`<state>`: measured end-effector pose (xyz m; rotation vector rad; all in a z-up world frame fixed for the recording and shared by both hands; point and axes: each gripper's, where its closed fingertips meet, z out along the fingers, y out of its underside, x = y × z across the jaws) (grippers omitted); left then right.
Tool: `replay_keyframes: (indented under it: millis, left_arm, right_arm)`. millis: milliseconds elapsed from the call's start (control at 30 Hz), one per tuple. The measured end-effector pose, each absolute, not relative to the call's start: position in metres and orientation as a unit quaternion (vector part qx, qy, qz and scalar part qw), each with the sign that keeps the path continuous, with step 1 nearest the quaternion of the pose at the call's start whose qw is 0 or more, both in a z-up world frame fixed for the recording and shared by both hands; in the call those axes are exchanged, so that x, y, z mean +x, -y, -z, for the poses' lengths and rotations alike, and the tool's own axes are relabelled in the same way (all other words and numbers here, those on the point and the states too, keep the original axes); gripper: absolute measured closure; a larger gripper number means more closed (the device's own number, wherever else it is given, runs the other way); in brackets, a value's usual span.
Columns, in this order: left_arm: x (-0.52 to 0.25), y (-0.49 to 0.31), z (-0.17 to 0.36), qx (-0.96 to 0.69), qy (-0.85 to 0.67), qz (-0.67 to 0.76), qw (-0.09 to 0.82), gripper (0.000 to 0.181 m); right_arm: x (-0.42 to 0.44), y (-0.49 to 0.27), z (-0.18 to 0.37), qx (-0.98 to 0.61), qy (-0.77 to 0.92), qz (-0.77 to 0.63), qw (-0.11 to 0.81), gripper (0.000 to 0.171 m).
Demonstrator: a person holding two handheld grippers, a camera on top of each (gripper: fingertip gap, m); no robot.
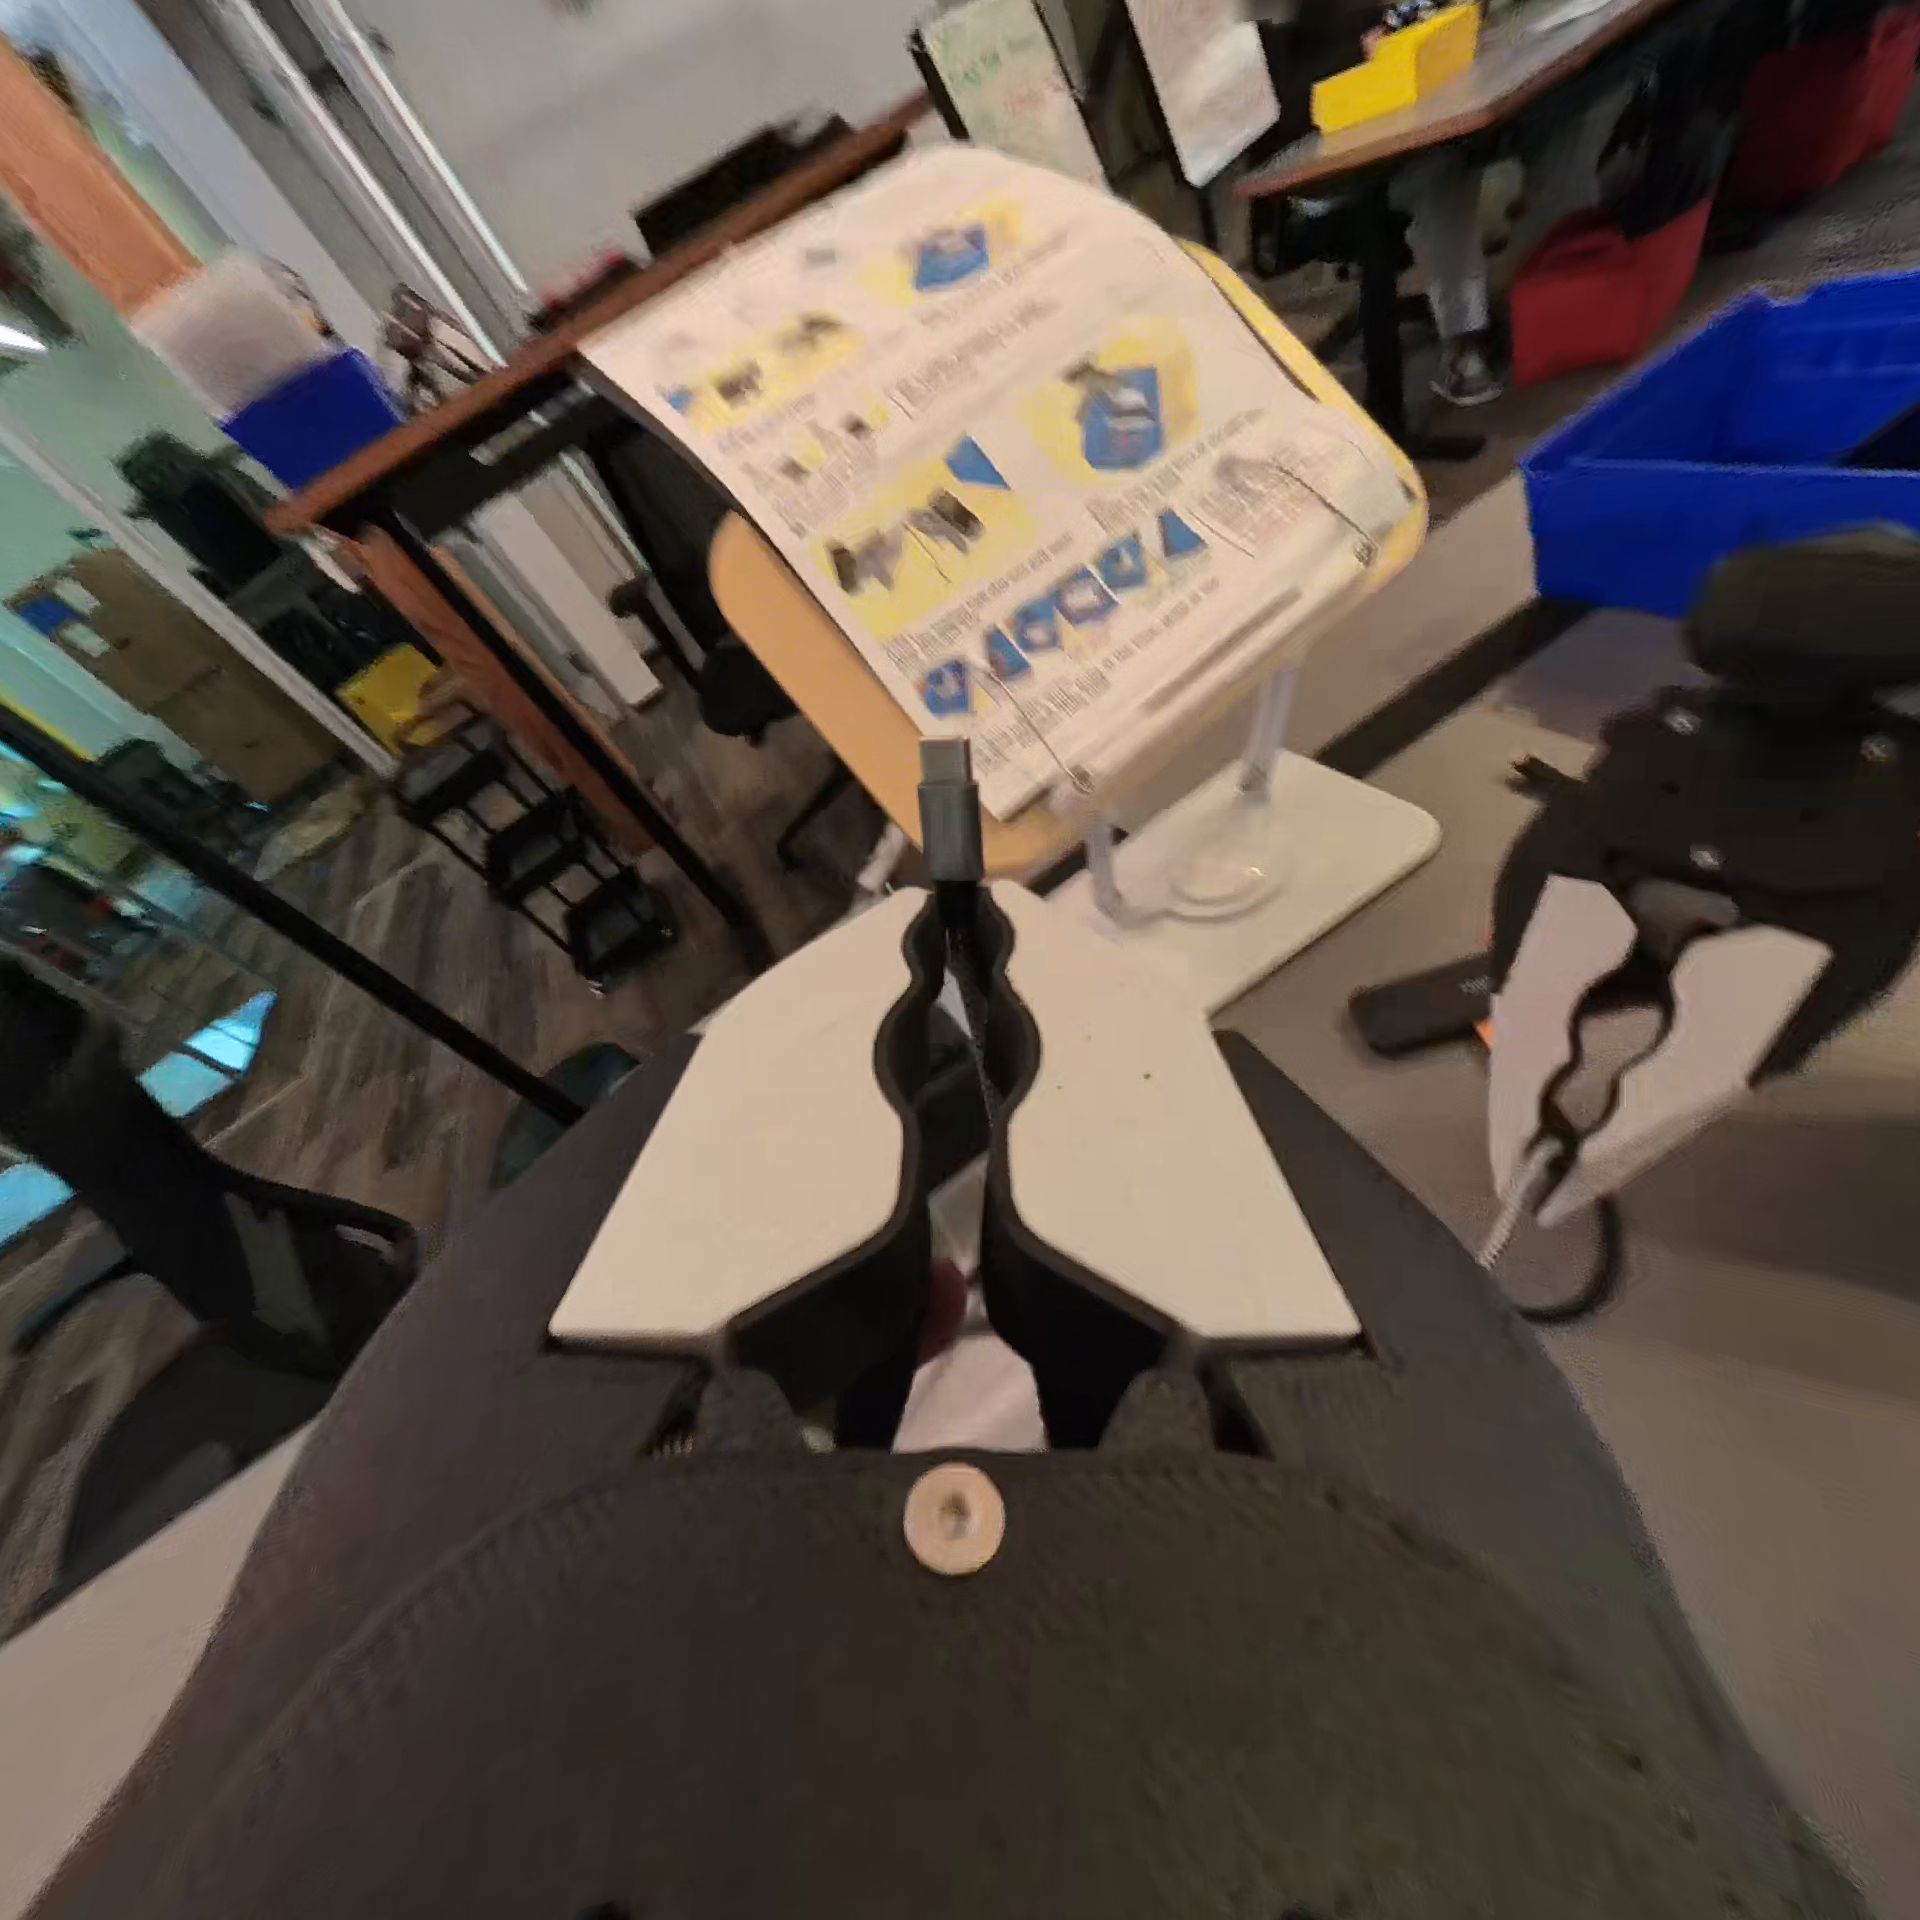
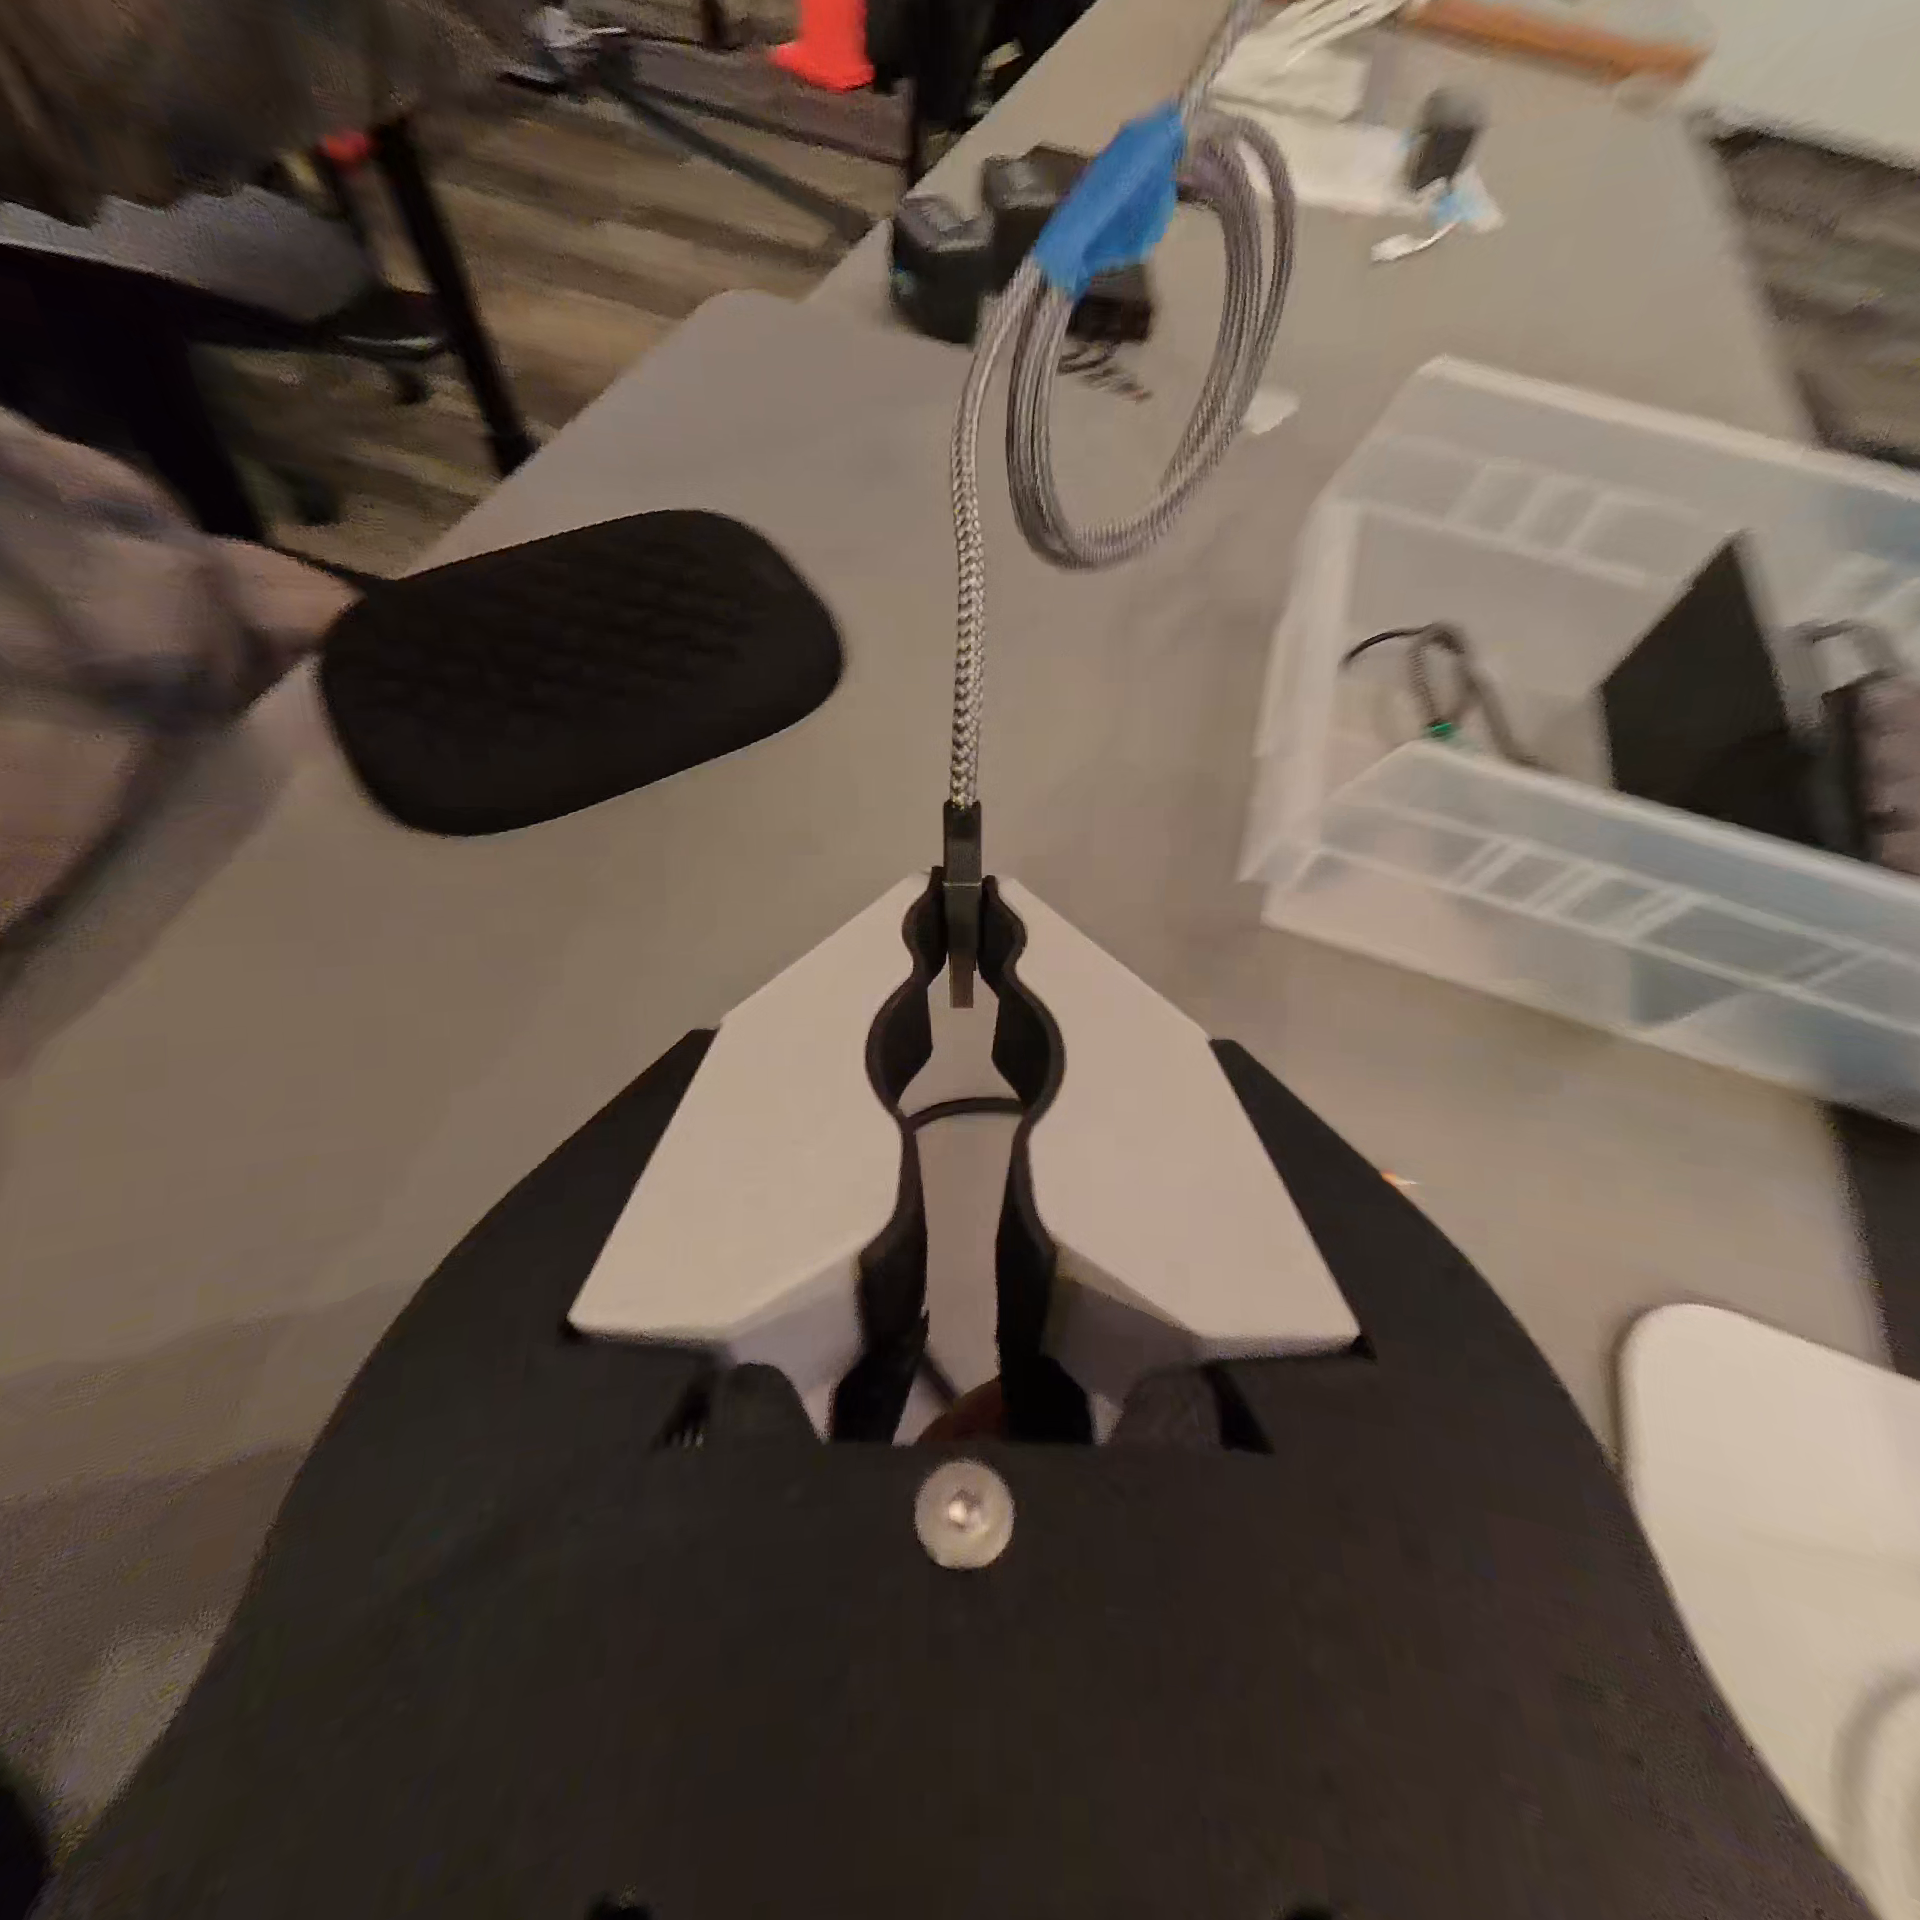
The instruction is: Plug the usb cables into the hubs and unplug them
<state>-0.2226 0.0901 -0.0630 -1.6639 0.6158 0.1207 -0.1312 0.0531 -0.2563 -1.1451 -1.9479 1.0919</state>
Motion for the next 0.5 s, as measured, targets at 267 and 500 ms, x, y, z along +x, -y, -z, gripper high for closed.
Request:
replay_keyframes:
  millis: [267,500]
  left_arm:
    - [-0.225,-0.074,0.179,-0.765,-0.321,-0.045,0.556,0.176]
    - [-0.235,-0.065,0.243,-0.802,-0.327,-0.024,0.500,0.165]
  right_arm:
    - [-0.106,-0.019,0.290,-0.440,0.738,-0.498,0.124,0.169]
    - [-0.100,-0.012,0.302,-0.440,0.738,-0.504,0.082,0.169]
